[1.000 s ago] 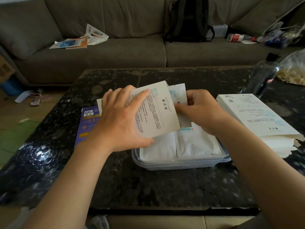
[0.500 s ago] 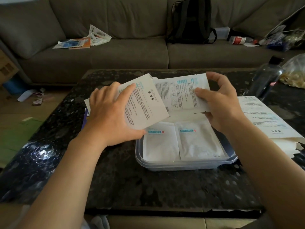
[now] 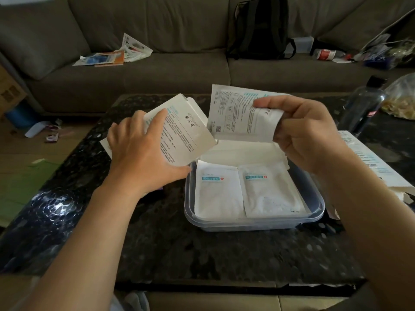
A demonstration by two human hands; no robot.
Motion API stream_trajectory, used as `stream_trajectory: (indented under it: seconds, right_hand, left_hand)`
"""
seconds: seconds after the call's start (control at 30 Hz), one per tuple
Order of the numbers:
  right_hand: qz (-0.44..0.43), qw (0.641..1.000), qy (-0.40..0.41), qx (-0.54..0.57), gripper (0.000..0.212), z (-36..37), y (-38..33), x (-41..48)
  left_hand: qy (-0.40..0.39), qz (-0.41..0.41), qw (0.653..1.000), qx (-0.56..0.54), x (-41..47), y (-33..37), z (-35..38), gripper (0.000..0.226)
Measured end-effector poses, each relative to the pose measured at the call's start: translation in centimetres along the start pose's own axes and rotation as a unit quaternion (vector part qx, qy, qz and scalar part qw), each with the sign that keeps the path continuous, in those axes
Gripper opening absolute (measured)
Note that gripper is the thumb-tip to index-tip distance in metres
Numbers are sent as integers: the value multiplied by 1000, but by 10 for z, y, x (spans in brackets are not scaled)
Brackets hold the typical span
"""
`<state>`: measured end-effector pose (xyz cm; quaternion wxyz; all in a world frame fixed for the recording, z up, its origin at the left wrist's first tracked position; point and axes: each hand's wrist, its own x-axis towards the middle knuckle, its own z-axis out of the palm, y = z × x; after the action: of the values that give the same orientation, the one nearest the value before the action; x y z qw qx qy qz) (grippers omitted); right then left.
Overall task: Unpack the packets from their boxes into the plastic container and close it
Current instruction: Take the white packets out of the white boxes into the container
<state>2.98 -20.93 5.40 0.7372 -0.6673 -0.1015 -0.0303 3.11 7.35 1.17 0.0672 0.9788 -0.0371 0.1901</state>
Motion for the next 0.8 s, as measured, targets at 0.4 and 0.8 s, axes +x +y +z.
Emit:
stream_trajectory:
  seconds: [0.4,0.8]
  right_hand:
    - [41,979,83,-180,25,2,-15,-6]
    - [214,949,-28,-229,32,27,9,2]
  left_hand:
    - [-6,-53,999,3,0,-3,2,125]
    - [-18,-66,997,-26,0,-1,-3,125]
